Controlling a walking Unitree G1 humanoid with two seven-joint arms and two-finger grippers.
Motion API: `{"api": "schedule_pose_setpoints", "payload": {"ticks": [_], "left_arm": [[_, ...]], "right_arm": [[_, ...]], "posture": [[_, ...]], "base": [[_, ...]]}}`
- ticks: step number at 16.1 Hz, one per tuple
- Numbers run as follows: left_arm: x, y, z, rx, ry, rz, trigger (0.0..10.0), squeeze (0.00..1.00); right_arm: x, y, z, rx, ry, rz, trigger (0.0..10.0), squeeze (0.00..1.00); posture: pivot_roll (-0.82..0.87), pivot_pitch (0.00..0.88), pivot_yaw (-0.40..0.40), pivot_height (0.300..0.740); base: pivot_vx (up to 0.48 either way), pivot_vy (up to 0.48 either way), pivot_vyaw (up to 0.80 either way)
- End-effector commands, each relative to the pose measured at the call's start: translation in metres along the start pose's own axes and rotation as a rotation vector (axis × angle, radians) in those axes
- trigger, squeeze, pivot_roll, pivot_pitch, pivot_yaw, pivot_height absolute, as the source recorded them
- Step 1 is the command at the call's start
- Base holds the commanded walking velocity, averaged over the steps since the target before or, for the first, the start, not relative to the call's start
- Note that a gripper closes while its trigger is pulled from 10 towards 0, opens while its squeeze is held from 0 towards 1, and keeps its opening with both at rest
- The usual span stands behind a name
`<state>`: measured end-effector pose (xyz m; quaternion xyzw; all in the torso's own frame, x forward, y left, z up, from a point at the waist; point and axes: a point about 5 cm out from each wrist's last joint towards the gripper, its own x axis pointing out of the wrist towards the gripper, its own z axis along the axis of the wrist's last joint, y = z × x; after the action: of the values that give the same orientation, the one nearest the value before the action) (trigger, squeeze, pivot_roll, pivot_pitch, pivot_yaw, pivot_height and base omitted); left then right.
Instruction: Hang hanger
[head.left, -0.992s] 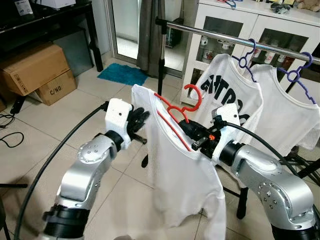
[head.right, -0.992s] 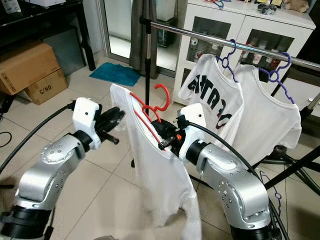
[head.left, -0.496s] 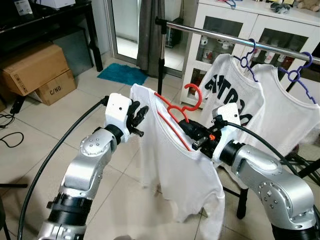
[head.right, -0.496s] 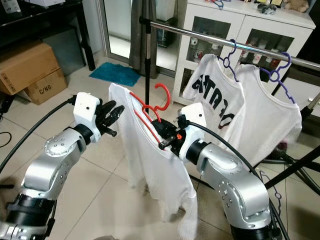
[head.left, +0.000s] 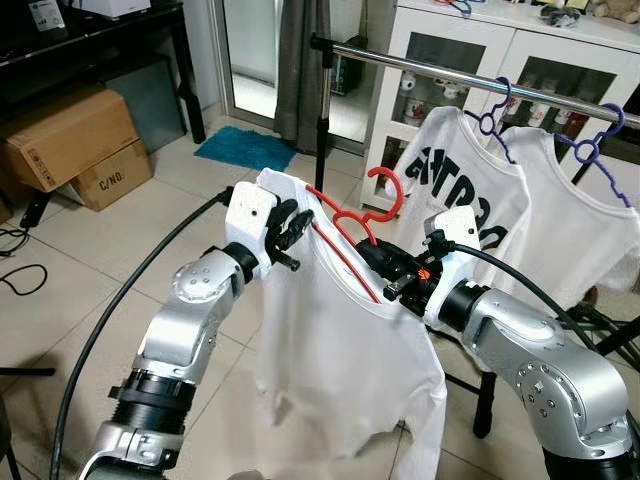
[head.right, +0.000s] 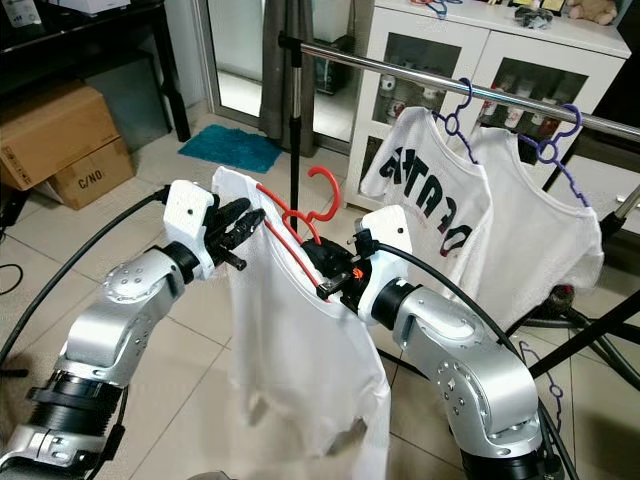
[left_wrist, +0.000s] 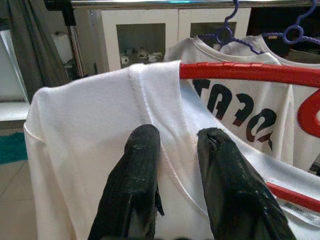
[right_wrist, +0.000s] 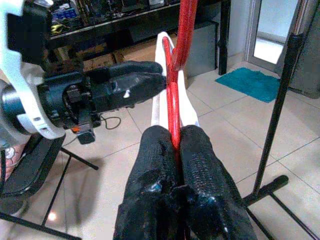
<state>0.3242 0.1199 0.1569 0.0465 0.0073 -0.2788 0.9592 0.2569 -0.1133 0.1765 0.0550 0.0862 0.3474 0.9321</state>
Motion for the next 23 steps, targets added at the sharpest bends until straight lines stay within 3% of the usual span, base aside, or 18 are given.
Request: {"api": "schedule_pose_setpoints", "payload": {"ticks": [1,3,4,5,6,7,8,15,16,17,18,23], "left_arm": [[0.003,0.003,0.005,0.021,-0.013,0.014,10.0,0.0],[0.003,0.008,0.003,0.028,-0.006,0.034,10.0,0.0],[0.003,0.011,0.0,0.026,0.001,0.04,6.9,0.0],[0.003,0.011,0.0,0.024,0.001,0.04,6.9,0.0],[0.003,0.012,-0.001,0.023,0.002,0.039,4.2,0.0],[0.004,0.012,-0.002,0.021,0.002,0.035,0.5,0.0],[0.004,0.012,-0.003,0.02,0.002,0.032,0.0,0.0],[0.012,0.014,-0.001,0.033,-0.002,-0.054,0.0,0.0],[0.013,0.012,0.0,0.039,-0.009,-0.063,10.0,0.0],[0.015,0.009,0.002,0.043,-0.014,-0.08,10.0,0.0],[0.016,0.007,0.003,0.048,-0.02,-0.09,10.0,1.0],[0.019,-0.003,0.003,0.068,-0.025,-0.155,10.0,1.0]], "right_arm": [[0.0,-0.001,0.01,-0.012,-0.034,0.005,0.0,0.0],[0.0,0.0,0.01,-0.011,-0.034,0.007,0.0,0.0],[0.0,0.0,0.01,-0.009,-0.035,0.009,0.0,0.0],[0.0,0.0,0.01,-0.008,-0.036,0.009,0.0,0.0],[0.0,0.0,0.01,-0.008,-0.037,0.009,0.0,0.0],[0.0,0.0,0.01,-0.007,-0.037,0.009,0.0,0.0],[0.0,0.001,0.01,-0.007,-0.038,0.009,0.0,0.0],[0.001,0.0,0.011,-0.006,-0.044,0.009,0.0,0.0],[0.001,0.0,0.011,-0.005,-0.045,0.009,0.0,0.0],[0.001,0.001,0.011,-0.005,-0.047,0.009,0.0,0.0],[0.001,0.001,0.011,-0.005,-0.048,0.01,0.0,0.0],[0.002,0.002,0.01,-0.004,-0.048,0.018,0.0,0.0]], "posture": [[0.04,0.0,-0.031,0.74],[0.04,0.0,-0.031,0.74],[0.04,0.0,-0.031,0.74],[0.04,0.0,-0.031,0.74],[0.04,0.0,-0.031,0.74],[0.04,0.0,-0.032,0.74],[0.04,0.0,-0.032,0.74],[0.04,0.0,-0.029,0.74],[0.04,0.0,-0.029,0.74],[0.04,0.0,-0.025,0.74],[0.04,0.0,-0.022,0.74],[0.04,0.0,-0.024,0.74]], "base": [[0.0,0.0,0.0],[0.0,0.0,0.0],[0.0,0.0,0.0],[0.0,0.0,0.0],[0.0,0.0,0.0],[0.0,0.0,0.0],[0.0,0.0,0.0],[0.0,0.0,0.0],[0.0,0.0,0.0],[0.0,0.0,0.0],[0.0,0.0,0.0],[0.0,0.0,0.0]]}}
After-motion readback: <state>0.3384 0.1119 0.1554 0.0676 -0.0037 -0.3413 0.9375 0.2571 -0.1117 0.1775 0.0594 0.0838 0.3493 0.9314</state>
